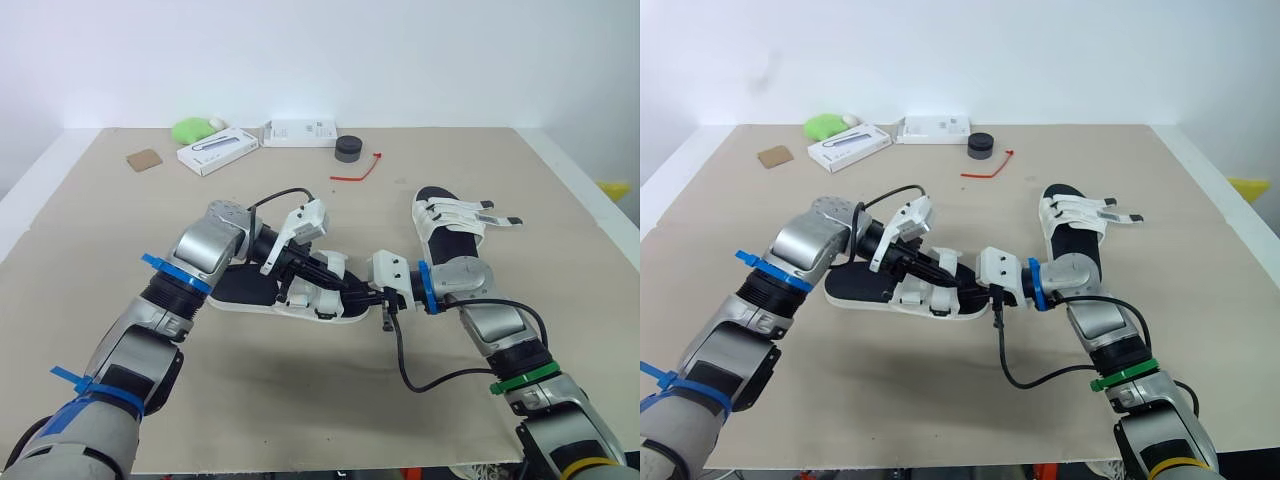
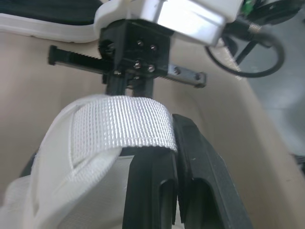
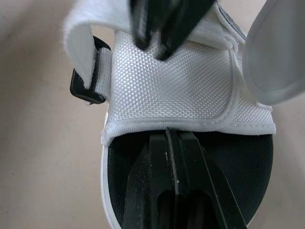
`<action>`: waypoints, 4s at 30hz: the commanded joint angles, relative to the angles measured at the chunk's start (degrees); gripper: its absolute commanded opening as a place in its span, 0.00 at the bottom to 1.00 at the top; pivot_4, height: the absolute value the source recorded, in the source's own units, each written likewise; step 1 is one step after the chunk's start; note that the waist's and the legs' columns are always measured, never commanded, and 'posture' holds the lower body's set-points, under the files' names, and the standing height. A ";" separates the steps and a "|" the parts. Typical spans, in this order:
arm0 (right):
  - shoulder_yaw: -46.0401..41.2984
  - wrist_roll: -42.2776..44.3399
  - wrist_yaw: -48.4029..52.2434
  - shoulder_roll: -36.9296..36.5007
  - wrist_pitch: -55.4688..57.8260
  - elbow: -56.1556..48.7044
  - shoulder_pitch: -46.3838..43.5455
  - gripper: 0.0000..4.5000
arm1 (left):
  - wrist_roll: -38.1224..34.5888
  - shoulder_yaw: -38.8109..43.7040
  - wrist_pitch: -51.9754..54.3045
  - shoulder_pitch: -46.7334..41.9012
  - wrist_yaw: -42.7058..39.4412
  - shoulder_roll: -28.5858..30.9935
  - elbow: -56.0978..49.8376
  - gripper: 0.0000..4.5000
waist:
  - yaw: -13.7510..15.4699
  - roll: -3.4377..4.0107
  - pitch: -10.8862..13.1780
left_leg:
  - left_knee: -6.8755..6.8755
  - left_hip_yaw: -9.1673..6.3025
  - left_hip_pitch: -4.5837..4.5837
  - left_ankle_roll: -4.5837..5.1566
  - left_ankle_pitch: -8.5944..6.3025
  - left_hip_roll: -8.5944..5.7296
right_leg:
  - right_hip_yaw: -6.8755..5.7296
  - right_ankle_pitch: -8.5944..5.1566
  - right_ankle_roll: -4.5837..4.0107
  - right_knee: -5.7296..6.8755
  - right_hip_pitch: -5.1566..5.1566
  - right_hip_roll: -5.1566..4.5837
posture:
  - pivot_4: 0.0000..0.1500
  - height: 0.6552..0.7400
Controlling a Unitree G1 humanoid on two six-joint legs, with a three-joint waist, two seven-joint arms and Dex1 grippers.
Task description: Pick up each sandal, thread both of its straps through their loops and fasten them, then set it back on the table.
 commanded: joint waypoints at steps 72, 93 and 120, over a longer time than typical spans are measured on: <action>0.30 -2.17 0.11 -0.81 -0.68 2.16 -0.94 0.00 | -1.36 -1.88 1.93 2.65 -3.26 5.44 -5.40 0.01 | -0.04 0.00 0.00 | 0.01 0.05 -0.02 0.00 0.00 -0.01 | 0.07 0.15 -0.16 -0.01 -0.03 0.00 | 1.00 1.00; 0.55 -2.31 0.37 -0.09 -0.99 3.47 -1.94 0.00 | -3.36 -2.70 4.25 3.85 -7.15 10.30 -13.50 0.49 | -0.70 0.00 0.00 | 0.01 0.05 -0.02 0.03 -0.01 0.05 | 0.07 0.11 -0.18 0.00 -0.03 0.06 | 1.00 1.00; 1.08 -2.31 1.33 0.11 -1.26 3.92 -1.67 0.00 | -24.57 8.24 17.01 27.13 13.37 21.95 -39.69 0.65 | -0.71 -0.03 0.01 | 0.01 0.01 0.04 -0.02 0.00 0.09 | 0.00 -0.07 0.03 0.07 -0.04 0.01 | 1.00 1.00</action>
